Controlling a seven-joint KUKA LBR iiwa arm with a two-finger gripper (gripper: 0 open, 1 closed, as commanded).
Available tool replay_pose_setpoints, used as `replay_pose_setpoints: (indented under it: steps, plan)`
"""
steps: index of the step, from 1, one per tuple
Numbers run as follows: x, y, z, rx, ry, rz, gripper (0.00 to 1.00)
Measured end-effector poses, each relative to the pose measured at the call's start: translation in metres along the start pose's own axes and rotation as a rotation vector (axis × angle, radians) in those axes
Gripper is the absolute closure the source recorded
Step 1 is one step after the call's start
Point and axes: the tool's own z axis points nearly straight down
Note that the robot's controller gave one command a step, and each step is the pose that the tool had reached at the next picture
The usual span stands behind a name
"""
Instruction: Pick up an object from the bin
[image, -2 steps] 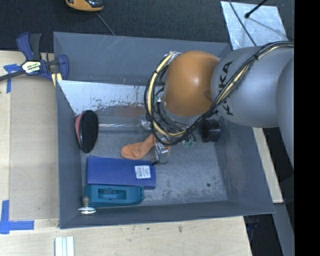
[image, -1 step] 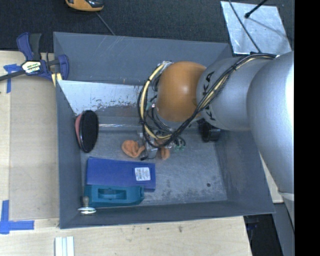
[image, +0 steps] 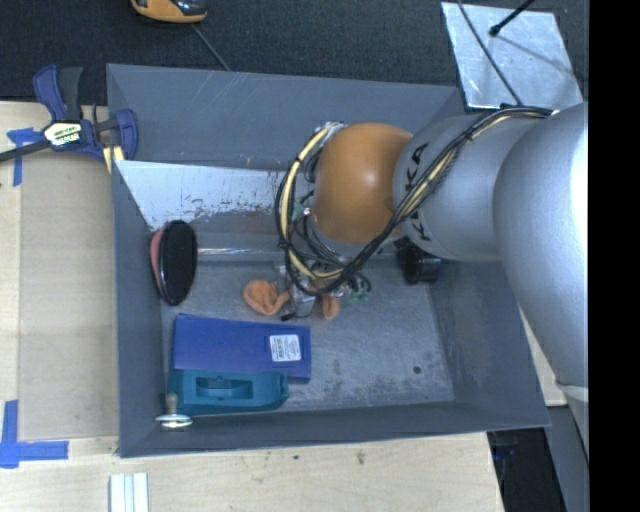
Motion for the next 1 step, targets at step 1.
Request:
replay_pose_setpoints:
  steps: [1]
  plan:
    - [-0.006,-0.0035,-0.1518,0.001,-0.005,0.008,1.0]
